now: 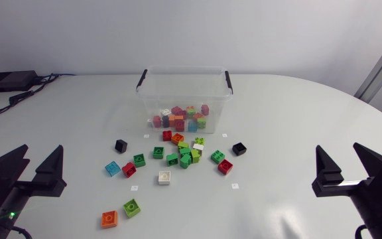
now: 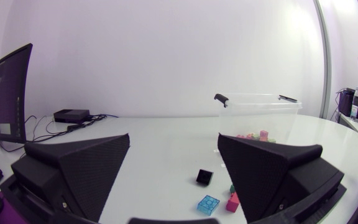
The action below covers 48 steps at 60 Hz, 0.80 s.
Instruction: Place the duplo bricks in the container
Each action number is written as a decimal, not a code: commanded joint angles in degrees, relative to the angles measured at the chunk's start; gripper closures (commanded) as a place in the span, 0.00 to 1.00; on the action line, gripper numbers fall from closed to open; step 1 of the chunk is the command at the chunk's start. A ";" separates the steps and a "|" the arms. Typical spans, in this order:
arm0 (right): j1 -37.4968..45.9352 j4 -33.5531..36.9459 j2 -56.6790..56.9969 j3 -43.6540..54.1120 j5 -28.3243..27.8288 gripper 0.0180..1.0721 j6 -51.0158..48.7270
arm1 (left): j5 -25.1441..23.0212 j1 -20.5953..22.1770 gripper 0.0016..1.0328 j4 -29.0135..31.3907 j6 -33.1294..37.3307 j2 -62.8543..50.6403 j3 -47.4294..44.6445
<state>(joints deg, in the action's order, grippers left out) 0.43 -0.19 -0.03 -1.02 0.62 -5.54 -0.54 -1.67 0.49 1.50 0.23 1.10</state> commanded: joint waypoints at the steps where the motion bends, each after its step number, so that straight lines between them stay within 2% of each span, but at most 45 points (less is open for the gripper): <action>1: -0.60 0.36 0.30 1.10 -0.27 0.05 1.06 | 0.27 0.44 0.04 -0.23 -0.18 0.56 -1.10; 25: -1.13 0.10 0.38 0.84 -0.27 0.05 1.06 | 0.18 0.44 0.04 -1.99 -0.71 0.65 -0.31; 37: -2.27 0.63 -0.76 -2.76 -0.18 0.05 1.15 | 0.27 -0.26 0.04 1.44 -1.32 0.03 6.10; 48: -3.33 0.54 -8.76 -8.56 0.08 0.05 1.50 | 0.18 1.14 0.06 3.38 -2.38 -10.69 13.84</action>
<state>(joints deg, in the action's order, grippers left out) -2.42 0.05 -6.09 -7.11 0.45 -5.54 -0.51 -1.34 3.20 1.17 -6.37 11.46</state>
